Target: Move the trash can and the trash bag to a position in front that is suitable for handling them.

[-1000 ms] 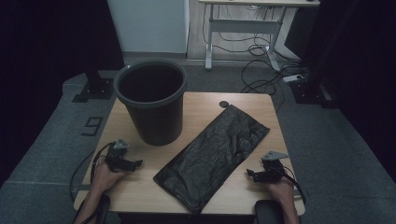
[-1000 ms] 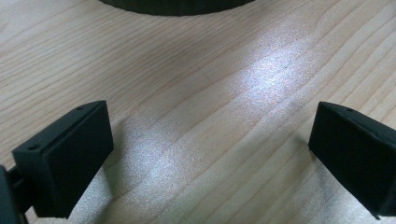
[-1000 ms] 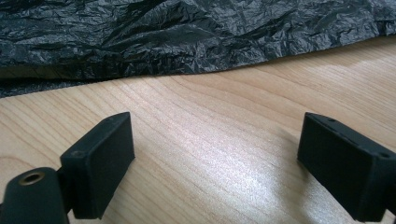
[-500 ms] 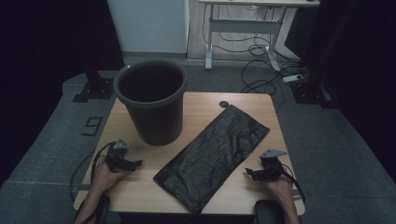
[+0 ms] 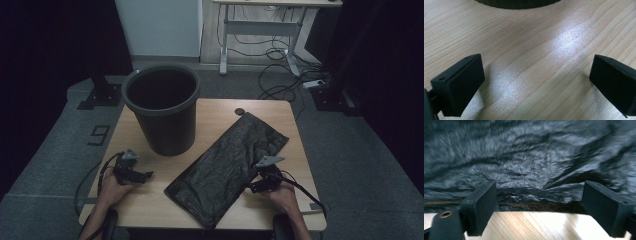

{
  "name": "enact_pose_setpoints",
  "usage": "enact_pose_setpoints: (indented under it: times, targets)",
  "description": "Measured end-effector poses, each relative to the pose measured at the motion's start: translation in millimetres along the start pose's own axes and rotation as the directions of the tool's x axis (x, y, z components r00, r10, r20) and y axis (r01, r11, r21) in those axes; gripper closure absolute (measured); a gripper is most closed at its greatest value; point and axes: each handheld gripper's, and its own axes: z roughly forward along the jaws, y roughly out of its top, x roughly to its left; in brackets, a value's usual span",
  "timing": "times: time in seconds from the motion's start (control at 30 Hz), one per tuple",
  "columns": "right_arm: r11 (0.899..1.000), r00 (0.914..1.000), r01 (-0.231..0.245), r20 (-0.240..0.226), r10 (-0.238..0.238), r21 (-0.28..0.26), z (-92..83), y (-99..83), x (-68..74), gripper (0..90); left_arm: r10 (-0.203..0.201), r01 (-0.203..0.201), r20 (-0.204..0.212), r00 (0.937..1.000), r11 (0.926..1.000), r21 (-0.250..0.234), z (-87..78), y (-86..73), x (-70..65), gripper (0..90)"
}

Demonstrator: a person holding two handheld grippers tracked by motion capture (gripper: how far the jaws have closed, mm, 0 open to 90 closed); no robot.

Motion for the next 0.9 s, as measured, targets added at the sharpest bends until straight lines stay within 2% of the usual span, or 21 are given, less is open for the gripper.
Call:
enact_pose_setpoints:
  times: [0.03, 0.07, 0.1, 0.2, 0.23, 0.27, 0.3, 0.33, 0.37, 0.4, 0.43, 0.5, 0.53, 0.57, 0.67, 0.77, 0.8, 0.83, 0.9]
  targets:
    - [0.998, 0.9996, 0.013, 0.022, -0.014, 0.053, 11.3, -1.6, 1.3, 11.7, 0.000, 0.000, 0.000, 1.0000, 1.0000, 0.001, -0.1, 0.0, 0.0, 0.0]
    - [0.998, 0.9996, 0.013, 0.022, -0.014, 0.053, 11.3, -1.6, 1.3, 11.7, 0.000, 0.000, 0.000, 1.0000, 1.0000, 0.001, -0.1, 0.1, 0.0, 0.0]
    - [0.999, 0.9994, 0.017, 0.031, -0.018, 0.045, 16.2, -3.2, 2.5, 6.8, 0.000, 0.000, 0.001, 1.0000, 1.0000, 0.001, 0.0, 0.1, -0.1, 0.0]
    - [1.000, 0.9987, -0.002, 0.051, 0.000, 0.025, 18.8, -2.6, 2.5, 7.4, 0.000, 0.000, 0.001, 1.0000, 1.0000, 0.000, 0.2, 0.2, -0.3, 0.0]
    - [1.000, 0.9981, -0.017, 0.060, 0.015, 0.021, 19.4, -2.3, 2.2, 7.5, 0.000, 0.000, 0.001, 1.0000, 1.0000, -0.001, 0.3, 0.2, -0.3, 0.0]
    - [0.999, 0.9944, -0.047, 0.094, 0.047, 0.004, 21.7, -1.2, -2.3, 7.5, 0.000, 0.000, 0.001, 1.0000, 1.0000, 0.000, 0.3, 0.2, -0.3, 0.0]
    - [0.999, 0.9944, -0.047, 0.094, 0.047, 0.004, 21.7, -1.2, -2.3, 7.5, 0.000, 0.000, 0.001, 1.0000, 1.0000, -0.001, 0.3, 0.2, -0.4, 0.0]
    - [0.997, 0.9886, -0.082, 0.126, 0.082, -0.005, 23.3, 0.1, -7.5, 7.7, 0.000, 0.000, 0.001, 1.0000, 1.0000, 0.000, 0.3, 0.2, -0.4, 0.0]
    - [0.997, 0.9886, -0.082, 0.126, 0.082, -0.005, 23.3, 0.1, -7.5, 7.7, 0.000, 0.000, 0.001, 1.0000, 1.0000, -0.001, 0.3, 0.2, -0.4, 0.0]
    - [0.992, 0.9777, -0.126, 0.168, 0.127, -0.014, 24.7, 2.1, -15.9, 8.7, 0.000, 0.000, 0.001, 1.0000, 1.0000, -0.001, 0.3, 0.2, -0.4, 0.0]
    - [0.992, 0.9777, -0.126, 0.168, 0.127, -0.014, 24.7, 2.1, -15.9, 8.7, 0.000, 0.000, 0.001, 1.0000, 1.0000, -0.001, 0.3, 0.2, -0.4, 0.0]
    - [0.987, 0.9664, -0.160, 0.201, 0.161, -0.020, 25.0, 3.5, -22.7, 10.2, 0.000, 0.000, 0.001, 1.0000, 1.0000, 0.000, 0.3, 0.2, -0.4, 0.0]
    - [0.981, 0.9532, -0.193, 0.233, 0.193, -0.022, 25.0, 4.8, -30.9, 11.0, 0.000, 0.000, 0.001, 1.0000, 1.0000, -0.001, 0.3, 0.2, -0.4, 0.0]
    - [0.981, 0.9532, -0.193, 0.233, 0.193, -0.022, 25.0, 4.8, -30.9, 11.0, 0.000, 0.000, 0.001, 1.0000, 1.0000, -0.001, 0.3, 0.2, -0.4, 0.0]
    - [0.976, 0.9420, -0.218, 0.258, 0.215, -0.019, 23.3, 5.2, -42.7, 11.9, 0.000, 0.000, 0.001, 1.0000, 1.0000, -0.001, 0.3, 0.2, -0.4, 0.0]
    - [0.977, 0.9442, -0.213, 0.257, 0.206, -0.003, 20.4, 5.1, -44.6, 12.1, 0.000, 0.000, 0.001, 1.0000, 1.0000, -0.001, 0.3, 0.2, -0.3, 0.0]
    - [0.982, 0.9535, -0.190, 0.238, 0.184, 0.001, 15.0, 5.8, -39.9, 12.0, 0.000, 0.000, 0.001, 1.0000, 1.0000, -0.001, 0.3, 0.2, -0.3, 0.0]
    - [0.982, 0.9535, -0.190, 0.238, 0.184, 0.001, 15.0, 5.8, -39.9, 12.0, 0.000, 0.000, 0.001, 1.0000, 1.0000, -0.001, 0.3, 0.2, -0.3, 0.0]
    - [0.986, 0.9716, -0.165, 0.170, 0.165, -0.014, 9.0, 7.9, -28.4, 12.1, 0.001, -0.001, 0.002, 1.0000, 1.0000, 0.000, 0.6, 0.6, -0.3, 0.0]
